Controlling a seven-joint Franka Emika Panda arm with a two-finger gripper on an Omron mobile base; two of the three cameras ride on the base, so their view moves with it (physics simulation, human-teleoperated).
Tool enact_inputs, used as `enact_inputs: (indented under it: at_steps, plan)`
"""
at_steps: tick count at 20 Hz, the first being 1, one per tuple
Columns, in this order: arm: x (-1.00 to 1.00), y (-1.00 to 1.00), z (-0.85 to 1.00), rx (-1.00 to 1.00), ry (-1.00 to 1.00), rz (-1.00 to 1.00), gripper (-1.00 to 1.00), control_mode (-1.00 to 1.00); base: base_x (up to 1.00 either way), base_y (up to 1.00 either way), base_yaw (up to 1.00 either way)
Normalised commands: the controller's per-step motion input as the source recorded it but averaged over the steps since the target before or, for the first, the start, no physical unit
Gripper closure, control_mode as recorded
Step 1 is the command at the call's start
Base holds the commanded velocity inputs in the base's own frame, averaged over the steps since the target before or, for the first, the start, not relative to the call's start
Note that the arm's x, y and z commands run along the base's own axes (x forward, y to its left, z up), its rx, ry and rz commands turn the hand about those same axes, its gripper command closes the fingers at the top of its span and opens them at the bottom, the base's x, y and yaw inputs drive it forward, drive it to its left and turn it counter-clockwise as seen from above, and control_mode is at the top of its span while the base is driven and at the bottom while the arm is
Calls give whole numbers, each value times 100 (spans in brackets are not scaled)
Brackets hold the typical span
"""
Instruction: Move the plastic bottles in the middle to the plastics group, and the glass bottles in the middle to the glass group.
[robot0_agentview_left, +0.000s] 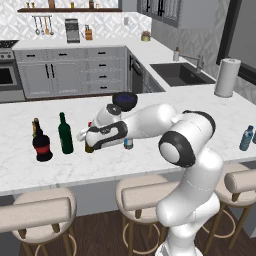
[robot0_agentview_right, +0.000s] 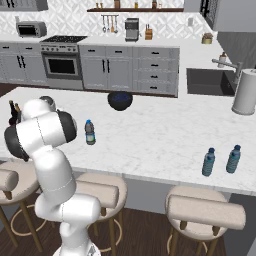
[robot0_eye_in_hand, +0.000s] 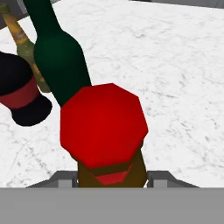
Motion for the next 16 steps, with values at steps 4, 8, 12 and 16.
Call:
enact_inputs:
  at_steps: [4,8,12,16]
  plan:
    - [0,9,-2,-2,2,0,100,-100,0,0,0]
    - [0,18,3,-5,15,0,100,-100,0,0,0]
    - [1,9,3,-4,16,0,100,-100,0,0,0]
    - [1,0,-1,0,0,0,100,-100,0,0,0]
